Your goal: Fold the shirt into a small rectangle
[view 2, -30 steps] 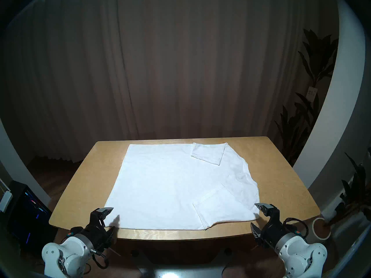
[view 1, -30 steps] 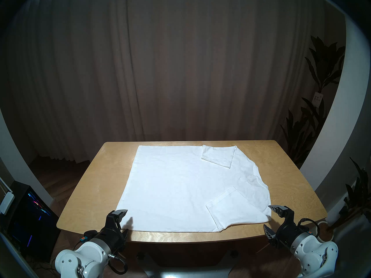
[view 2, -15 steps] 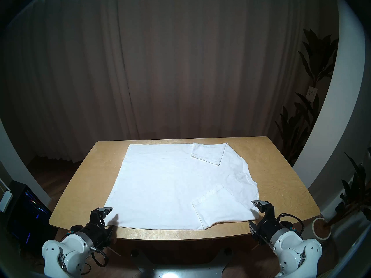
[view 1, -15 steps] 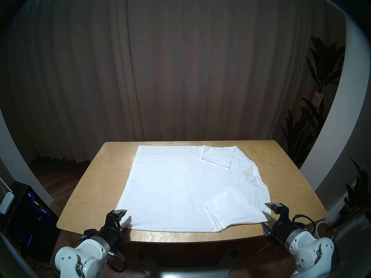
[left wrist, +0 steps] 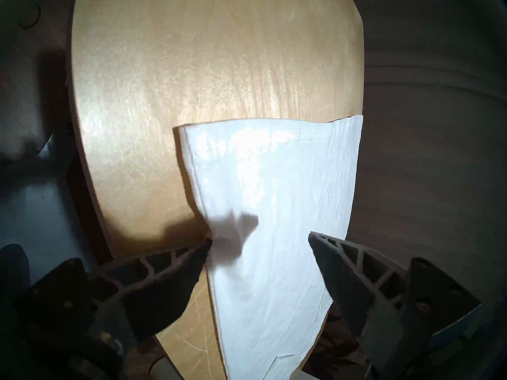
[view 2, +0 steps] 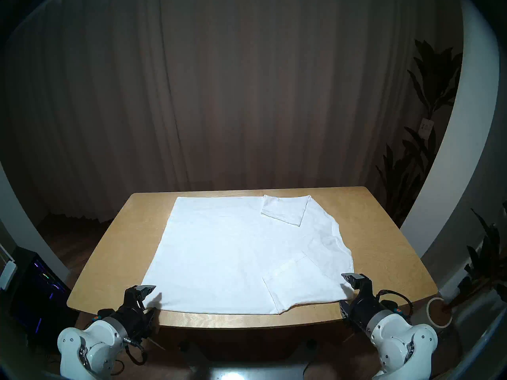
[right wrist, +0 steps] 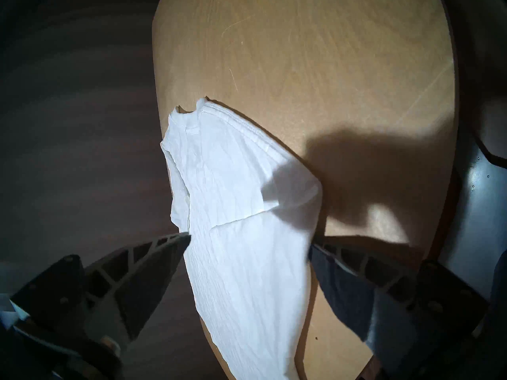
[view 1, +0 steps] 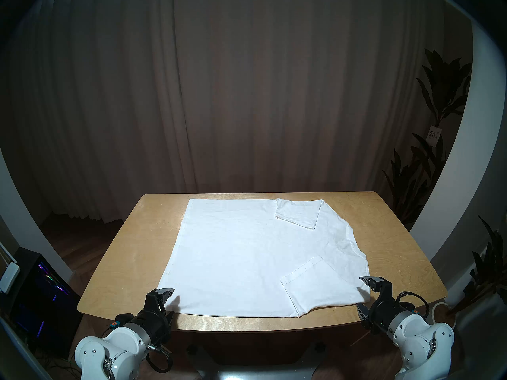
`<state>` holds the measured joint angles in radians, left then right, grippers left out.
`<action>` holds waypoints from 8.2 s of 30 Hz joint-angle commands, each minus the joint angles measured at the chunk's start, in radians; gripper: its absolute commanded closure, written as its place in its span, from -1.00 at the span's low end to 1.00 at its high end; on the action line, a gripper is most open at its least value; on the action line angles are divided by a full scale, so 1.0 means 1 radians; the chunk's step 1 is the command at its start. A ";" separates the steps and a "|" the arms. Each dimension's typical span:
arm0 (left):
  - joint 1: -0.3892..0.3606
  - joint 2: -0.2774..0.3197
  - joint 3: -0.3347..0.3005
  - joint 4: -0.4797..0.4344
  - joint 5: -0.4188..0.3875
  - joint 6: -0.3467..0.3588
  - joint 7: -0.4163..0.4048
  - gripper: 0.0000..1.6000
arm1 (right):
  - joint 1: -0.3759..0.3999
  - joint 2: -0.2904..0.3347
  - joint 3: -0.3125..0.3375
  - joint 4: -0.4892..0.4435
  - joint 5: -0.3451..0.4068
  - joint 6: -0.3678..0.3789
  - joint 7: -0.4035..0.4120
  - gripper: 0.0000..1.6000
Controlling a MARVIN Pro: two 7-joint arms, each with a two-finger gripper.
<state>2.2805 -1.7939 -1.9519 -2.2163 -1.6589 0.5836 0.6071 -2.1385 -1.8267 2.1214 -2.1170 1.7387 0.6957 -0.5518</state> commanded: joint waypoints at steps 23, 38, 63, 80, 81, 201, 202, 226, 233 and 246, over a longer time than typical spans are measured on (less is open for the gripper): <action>0.063 -0.040 -0.031 -0.109 -0.037 -0.007 0.123 -1.00 | 0.011 0.017 -0.011 0.026 -0.008 0.005 -0.012 -1.00; -0.009 -0.021 -0.001 -0.064 0.001 -0.015 0.163 -1.00 | 0.017 0.015 -0.027 0.032 -0.017 -0.004 -0.011 -1.00; -0.174 0.050 0.040 0.043 0.010 -0.014 0.344 -1.00 | 0.028 0.027 -0.066 0.035 -0.022 -0.073 -0.030 -1.00; -0.186 0.061 0.004 0.054 -0.026 0.000 0.365 -0.06 | 0.030 0.042 -0.123 0.060 -0.037 -0.163 -0.046 -0.79; -0.189 0.063 0.002 0.056 -0.028 0.001 0.367 0.03 | 0.031 0.042 -0.124 0.061 -0.039 -0.167 -0.046 -0.74; -1.200 0.428 0.352 0.761 0.006 -0.190 0.386 1.00 | 0.976 0.209 -0.302 0.629 -0.305 -0.572 -0.293 1.00; -1.200 0.428 0.352 0.761 0.006 -0.190 0.386 1.00 | 0.976 0.209 -0.302 0.629 -0.305 -0.572 -0.293 1.00; -1.393 0.383 0.437 1.028 0.072 -0.240 0.312 1.00 | 1.102 0.254 -0.318 0.844 -0.333 -0.588 -0.253 1.00; -1.448 0.382 0.441 1.112 0.087 -0.257 0.305 1.00 | 1.143 0.264 -0.314 0.899 -0.338 -0.608 -0.255 1.00; -1.516 0.371 0.452 1.215 0.106 -0.279 0.298 1.00 | 1.221 0.262 -0.299 0.971 -0.334 -0.647 -0.267 1.00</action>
<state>0.8493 -1.4229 -1.5001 -1.0178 -1.5630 0.3164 0.9159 -0.9973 -1.5700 1.8134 -1.1491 1.3997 0.0716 -0.8190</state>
